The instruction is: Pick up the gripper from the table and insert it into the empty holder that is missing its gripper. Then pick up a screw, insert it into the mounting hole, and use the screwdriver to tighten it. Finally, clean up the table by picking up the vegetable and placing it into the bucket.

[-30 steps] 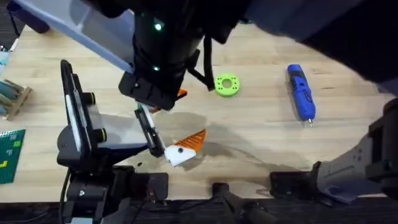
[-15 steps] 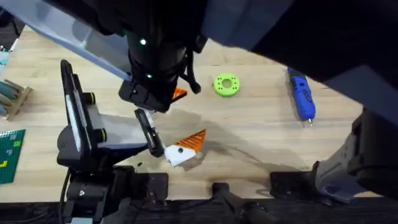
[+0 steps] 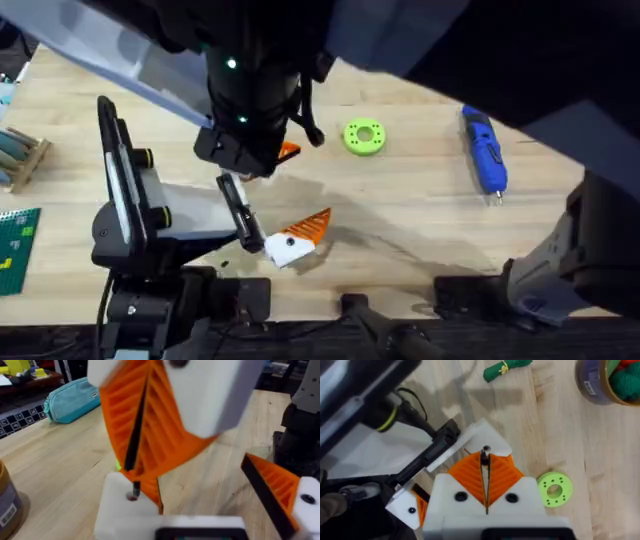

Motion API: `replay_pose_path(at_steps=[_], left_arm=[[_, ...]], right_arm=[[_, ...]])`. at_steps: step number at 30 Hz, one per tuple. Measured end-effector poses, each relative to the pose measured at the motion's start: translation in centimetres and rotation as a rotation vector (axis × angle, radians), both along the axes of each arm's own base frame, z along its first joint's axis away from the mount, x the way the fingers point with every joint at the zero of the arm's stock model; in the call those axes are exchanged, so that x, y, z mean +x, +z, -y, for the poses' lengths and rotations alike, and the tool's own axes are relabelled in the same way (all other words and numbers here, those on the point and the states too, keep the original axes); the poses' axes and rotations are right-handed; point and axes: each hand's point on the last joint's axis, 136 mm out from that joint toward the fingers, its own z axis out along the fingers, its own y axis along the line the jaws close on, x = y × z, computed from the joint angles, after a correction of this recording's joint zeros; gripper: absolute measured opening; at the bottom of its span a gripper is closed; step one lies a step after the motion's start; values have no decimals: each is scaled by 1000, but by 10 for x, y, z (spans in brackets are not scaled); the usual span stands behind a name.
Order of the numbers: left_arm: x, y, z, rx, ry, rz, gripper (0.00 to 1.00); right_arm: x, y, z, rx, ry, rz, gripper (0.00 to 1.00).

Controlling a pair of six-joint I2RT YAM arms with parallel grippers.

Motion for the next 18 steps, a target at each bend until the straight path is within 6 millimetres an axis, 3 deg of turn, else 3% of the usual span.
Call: replay_pose_path(at_steps=[18], left_arm=[[0,0,0,0,0,0,986]], right_arm=[[7,2,-1,16,-9,11,5]])
